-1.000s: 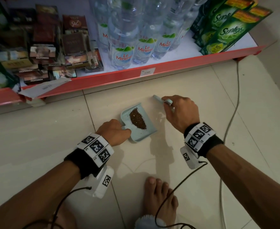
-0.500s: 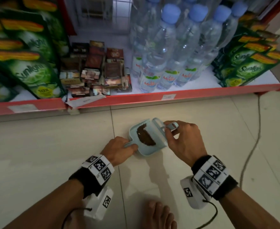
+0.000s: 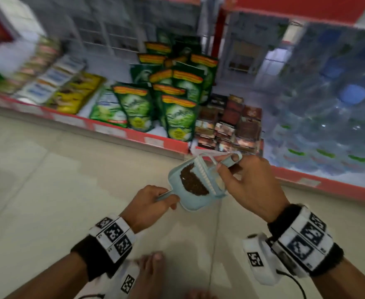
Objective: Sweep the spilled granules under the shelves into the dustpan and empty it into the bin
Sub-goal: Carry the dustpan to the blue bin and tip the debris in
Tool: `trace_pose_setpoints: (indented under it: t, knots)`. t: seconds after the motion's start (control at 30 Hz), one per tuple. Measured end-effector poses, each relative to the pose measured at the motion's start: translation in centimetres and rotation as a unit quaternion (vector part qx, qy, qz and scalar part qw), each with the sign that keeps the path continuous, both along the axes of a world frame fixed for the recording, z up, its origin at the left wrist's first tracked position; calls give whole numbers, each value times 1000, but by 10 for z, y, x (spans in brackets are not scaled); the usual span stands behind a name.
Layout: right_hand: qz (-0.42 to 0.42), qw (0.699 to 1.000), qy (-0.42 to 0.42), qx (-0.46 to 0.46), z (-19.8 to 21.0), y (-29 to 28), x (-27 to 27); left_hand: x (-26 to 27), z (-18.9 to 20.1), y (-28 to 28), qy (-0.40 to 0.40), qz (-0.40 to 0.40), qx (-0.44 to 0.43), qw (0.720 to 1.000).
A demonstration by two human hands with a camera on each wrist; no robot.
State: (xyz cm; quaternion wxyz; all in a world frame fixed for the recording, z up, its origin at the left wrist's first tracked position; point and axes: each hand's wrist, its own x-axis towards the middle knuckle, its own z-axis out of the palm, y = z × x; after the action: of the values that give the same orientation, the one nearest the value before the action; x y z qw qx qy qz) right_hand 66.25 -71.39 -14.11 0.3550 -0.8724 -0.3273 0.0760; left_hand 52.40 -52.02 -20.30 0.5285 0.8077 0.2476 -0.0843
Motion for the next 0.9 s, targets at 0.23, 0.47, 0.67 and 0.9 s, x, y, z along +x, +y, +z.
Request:
trace_pose_setpoints:
  t: [0.23,0.47,0.67,0.9]
  knots:
    - [159,987,-28,15,34,103,-14,-71,54,68,8,159,20,987]
    - [238,965,-85,65,47,193,-40,-131,63,127,-11,280,15,960]
    - [275,958,-65,39,37,285,-84,-178,50,176,15,335,-15,942]
    - [334,939,-81,22,54,400,-152,-248,67,270,-1,400,-41,916]
